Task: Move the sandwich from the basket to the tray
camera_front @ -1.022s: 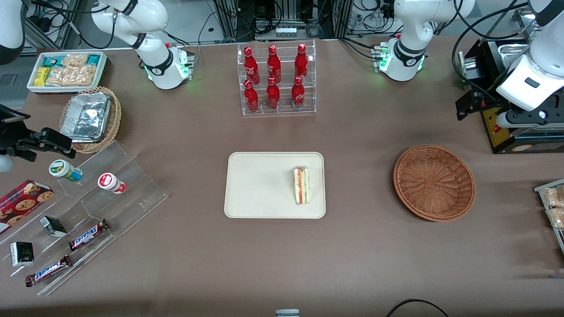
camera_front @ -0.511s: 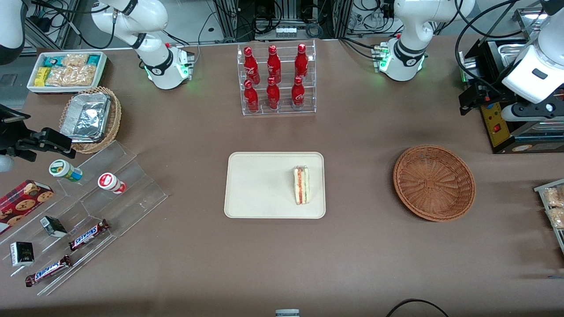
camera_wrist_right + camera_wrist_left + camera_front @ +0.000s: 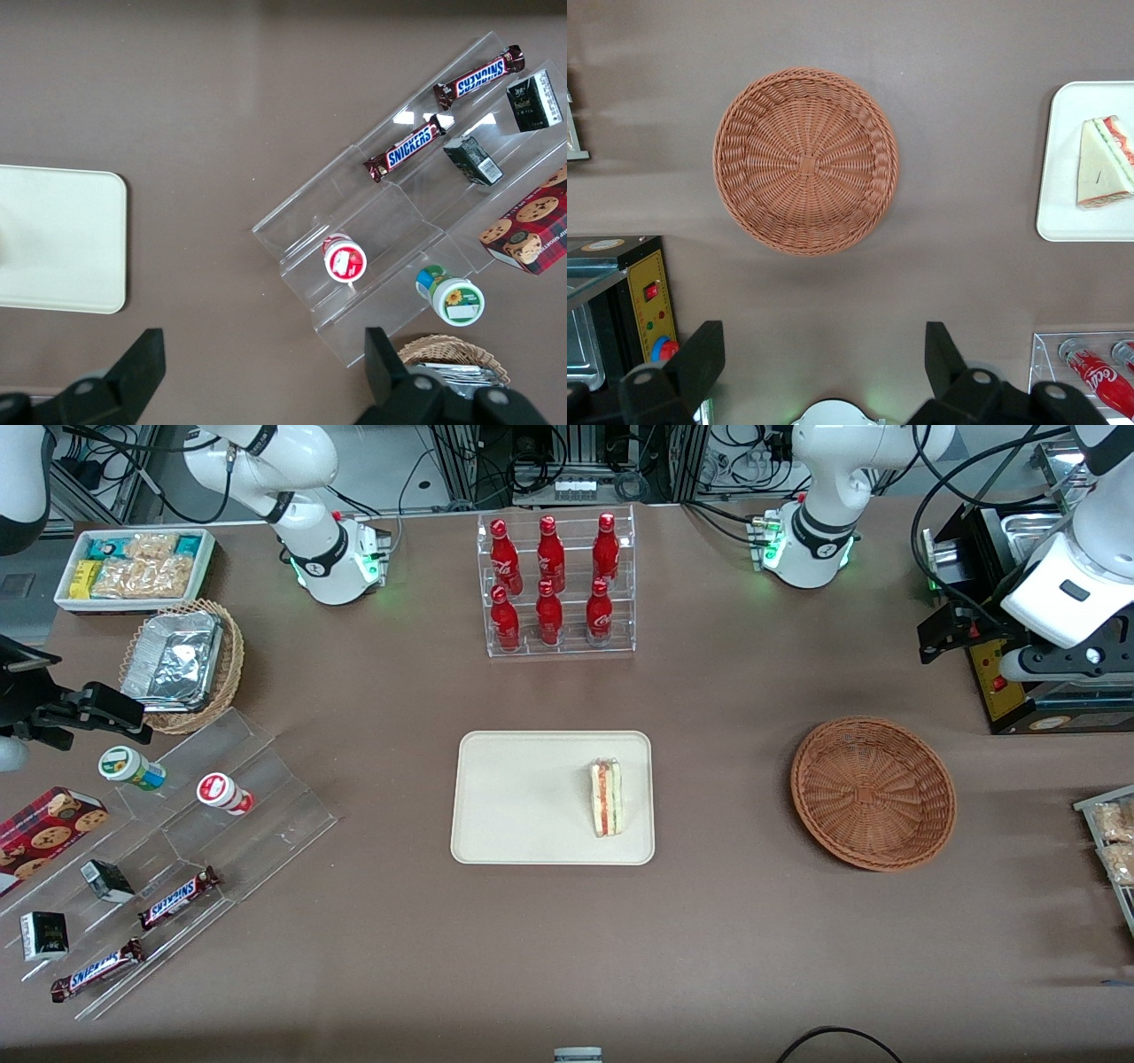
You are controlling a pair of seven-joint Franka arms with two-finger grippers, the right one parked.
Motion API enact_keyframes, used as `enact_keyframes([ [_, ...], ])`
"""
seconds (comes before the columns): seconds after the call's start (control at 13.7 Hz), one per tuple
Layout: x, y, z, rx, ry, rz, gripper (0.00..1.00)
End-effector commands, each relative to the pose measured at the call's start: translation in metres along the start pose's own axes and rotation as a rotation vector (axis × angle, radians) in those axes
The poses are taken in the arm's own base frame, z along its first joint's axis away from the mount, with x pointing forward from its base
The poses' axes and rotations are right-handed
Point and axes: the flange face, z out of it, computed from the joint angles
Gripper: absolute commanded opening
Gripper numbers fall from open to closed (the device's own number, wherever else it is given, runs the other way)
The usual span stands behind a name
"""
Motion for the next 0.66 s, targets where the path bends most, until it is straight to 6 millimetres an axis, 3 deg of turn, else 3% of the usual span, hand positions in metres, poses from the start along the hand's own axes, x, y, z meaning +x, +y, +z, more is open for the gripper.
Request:
enact_keyframes([
  [0.0, 0.0032, -0.0007, -0.0073, -0.012, 0.023, -0.005, 1.00],
  [0.58, 0.0056, -0.0016, -0.0089, -0.005, 0.063, -0.033, 1.00],
])
